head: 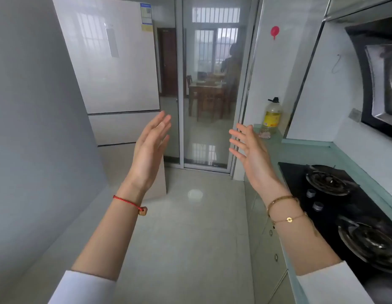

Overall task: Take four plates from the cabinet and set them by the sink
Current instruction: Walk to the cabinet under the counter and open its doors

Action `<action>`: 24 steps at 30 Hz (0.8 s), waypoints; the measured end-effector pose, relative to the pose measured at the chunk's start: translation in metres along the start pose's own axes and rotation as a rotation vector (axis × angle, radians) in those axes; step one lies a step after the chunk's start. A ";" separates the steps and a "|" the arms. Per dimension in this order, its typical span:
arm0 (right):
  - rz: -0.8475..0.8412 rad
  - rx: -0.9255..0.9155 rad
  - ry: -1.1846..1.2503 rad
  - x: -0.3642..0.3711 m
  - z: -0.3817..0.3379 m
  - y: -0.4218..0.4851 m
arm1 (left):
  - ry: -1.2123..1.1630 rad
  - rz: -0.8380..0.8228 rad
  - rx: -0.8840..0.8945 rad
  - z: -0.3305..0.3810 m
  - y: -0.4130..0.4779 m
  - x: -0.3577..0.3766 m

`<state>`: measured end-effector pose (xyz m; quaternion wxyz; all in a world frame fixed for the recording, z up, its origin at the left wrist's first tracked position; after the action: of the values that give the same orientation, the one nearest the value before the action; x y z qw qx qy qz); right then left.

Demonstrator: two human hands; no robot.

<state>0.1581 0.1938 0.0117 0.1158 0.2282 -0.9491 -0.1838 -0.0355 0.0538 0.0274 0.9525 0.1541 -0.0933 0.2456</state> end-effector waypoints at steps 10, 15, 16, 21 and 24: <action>-0.009 0.077 0.022 0.009 0.063 0.046 | -0.016 0.051 -0.045 -0.042 0.050 -0.026; -0.008 0.117 0.012 0.017 0.109 0.089 | -0.027 0.044 -0.064 -0.069 0.102 -0.040; -0.008 0.119 0.016 0.017 0.114 0.095 | -0.032 0.046 -0.051 -0.072 0.108 -0.043; 0.016 0.149 0.006 0.032 0.153 0.149 | -0.028 0.012 -0.089 -0.094 0.174 -0.062; 0.048 0.127 -0.010 0.043 0.171 0.189 | -0.041 -0.012 -0.089 -0.103 0.221 -0.072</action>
<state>-0.0048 0.3806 -0.0616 0.1007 0.2111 -0.9646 -0.1216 -0.1969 0.2408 -0.0327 0.9577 0.1170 -0.1227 0.2324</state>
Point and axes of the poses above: each hand's wrist, its own y-axis towards the middle knuckle, its own x-axis out of the palm, z = x × y, the point moved 7 cm from there along y, towards the middle knuckle, and after that the axes turned 9 degrees about -x, right-handed, at the moved point
